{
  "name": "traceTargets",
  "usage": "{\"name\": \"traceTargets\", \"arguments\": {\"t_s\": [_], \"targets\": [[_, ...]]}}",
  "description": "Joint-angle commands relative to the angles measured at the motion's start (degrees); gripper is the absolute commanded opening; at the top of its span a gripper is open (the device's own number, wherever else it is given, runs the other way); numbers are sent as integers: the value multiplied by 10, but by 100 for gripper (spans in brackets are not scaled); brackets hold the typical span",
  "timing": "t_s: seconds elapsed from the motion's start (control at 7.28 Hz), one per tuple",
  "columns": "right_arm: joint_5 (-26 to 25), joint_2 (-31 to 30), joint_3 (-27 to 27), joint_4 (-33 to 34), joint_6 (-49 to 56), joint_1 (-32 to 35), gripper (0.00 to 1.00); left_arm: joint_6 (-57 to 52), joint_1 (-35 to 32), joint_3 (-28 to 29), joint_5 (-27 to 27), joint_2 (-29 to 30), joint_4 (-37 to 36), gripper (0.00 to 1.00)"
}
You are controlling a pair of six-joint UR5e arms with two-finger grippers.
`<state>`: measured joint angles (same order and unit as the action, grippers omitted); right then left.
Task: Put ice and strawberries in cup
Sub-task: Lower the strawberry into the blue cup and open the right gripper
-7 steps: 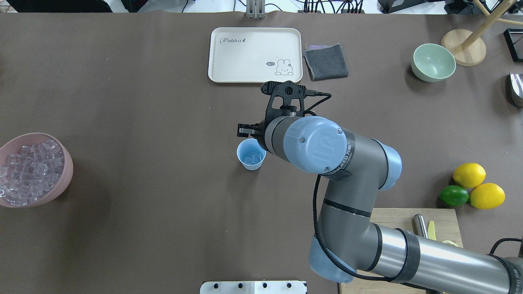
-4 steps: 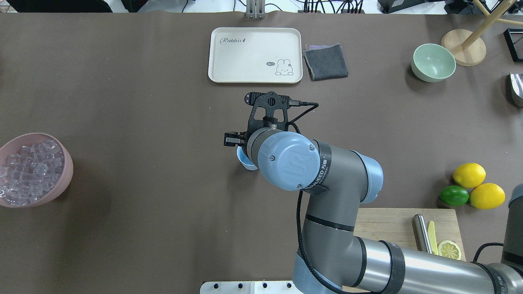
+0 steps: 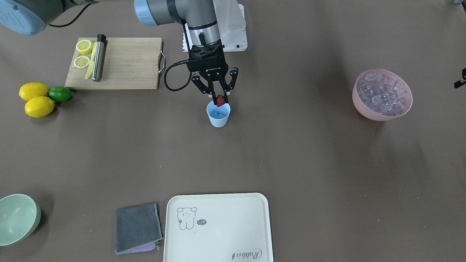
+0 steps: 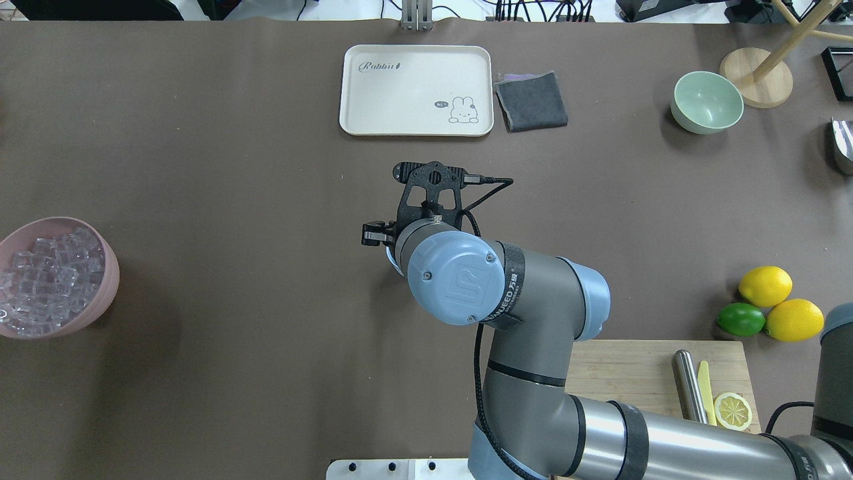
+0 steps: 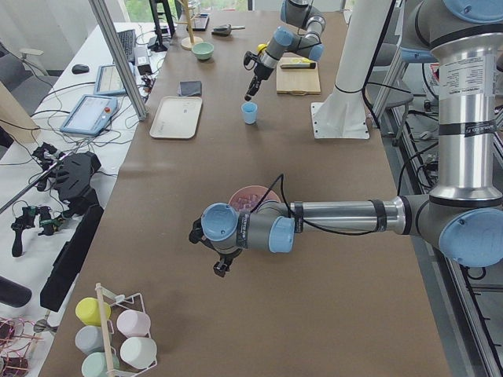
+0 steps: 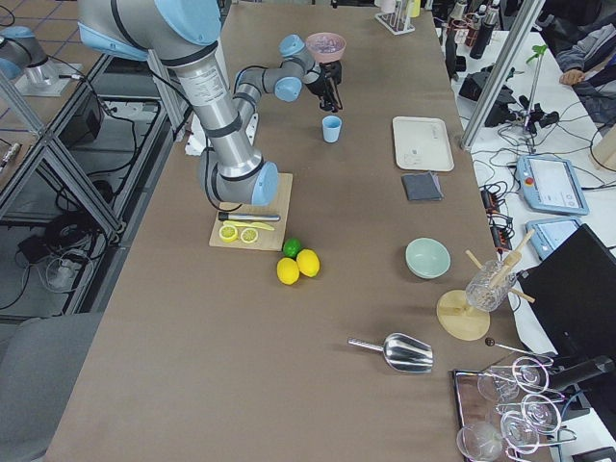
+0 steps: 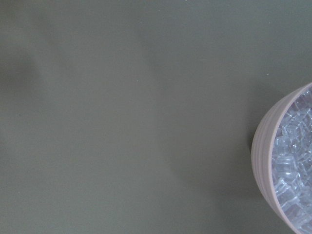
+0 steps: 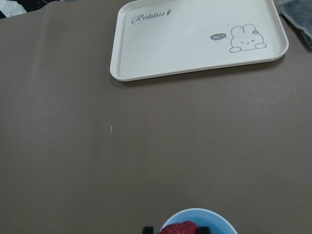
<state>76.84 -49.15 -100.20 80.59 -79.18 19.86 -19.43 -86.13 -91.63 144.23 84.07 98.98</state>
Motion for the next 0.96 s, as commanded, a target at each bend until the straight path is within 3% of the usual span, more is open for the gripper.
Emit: {"name": "traceTargets", "arguments": {"t_s": [0.0,0.82], "targets": [[-10,0,18,-1,-4,-2,0,0,0,1,0,-2,4,98],[-11,1,37,-1,-6,-14,0,0,0,1,0,-2,4,98]]}}
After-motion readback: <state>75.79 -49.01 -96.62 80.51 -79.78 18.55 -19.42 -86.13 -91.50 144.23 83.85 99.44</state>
